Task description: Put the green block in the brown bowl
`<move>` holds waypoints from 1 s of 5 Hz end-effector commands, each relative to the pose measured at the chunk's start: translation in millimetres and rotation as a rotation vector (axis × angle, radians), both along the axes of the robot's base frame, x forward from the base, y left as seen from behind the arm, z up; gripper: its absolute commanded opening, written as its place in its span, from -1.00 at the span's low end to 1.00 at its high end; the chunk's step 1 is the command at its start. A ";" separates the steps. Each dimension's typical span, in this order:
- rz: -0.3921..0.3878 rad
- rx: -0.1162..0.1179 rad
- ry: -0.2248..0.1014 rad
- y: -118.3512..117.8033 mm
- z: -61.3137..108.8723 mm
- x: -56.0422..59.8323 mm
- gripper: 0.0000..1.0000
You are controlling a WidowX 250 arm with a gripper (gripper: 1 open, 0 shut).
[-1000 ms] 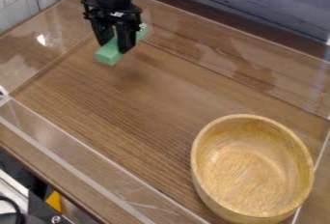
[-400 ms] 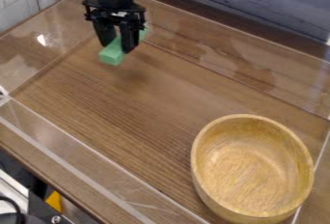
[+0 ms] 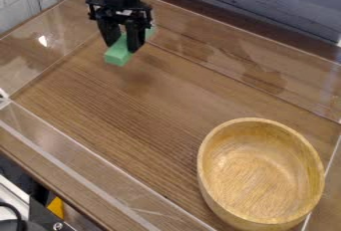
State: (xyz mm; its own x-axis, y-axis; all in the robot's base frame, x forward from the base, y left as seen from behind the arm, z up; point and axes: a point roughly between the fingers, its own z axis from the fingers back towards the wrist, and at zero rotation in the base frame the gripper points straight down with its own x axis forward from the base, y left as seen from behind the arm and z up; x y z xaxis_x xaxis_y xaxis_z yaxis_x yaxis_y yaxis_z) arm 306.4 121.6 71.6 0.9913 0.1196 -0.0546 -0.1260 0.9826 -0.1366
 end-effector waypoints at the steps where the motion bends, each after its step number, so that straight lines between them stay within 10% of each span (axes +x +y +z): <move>1: 0.007 0.036 -0.087 0.4 25.2 13.8 -1.00; 3: 0.021 0.035 -0.089 -1.4 21.5 20.3 -1.00; 5: -0.070 -0.003 -0.048 -64.5 33.5 -16.2 -1.00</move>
State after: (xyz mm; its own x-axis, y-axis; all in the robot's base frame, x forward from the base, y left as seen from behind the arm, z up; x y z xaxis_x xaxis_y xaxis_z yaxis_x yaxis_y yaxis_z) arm 286.8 55.3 89.4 0.9974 0.0400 -0.0607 -0.0488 0.9872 -0.1521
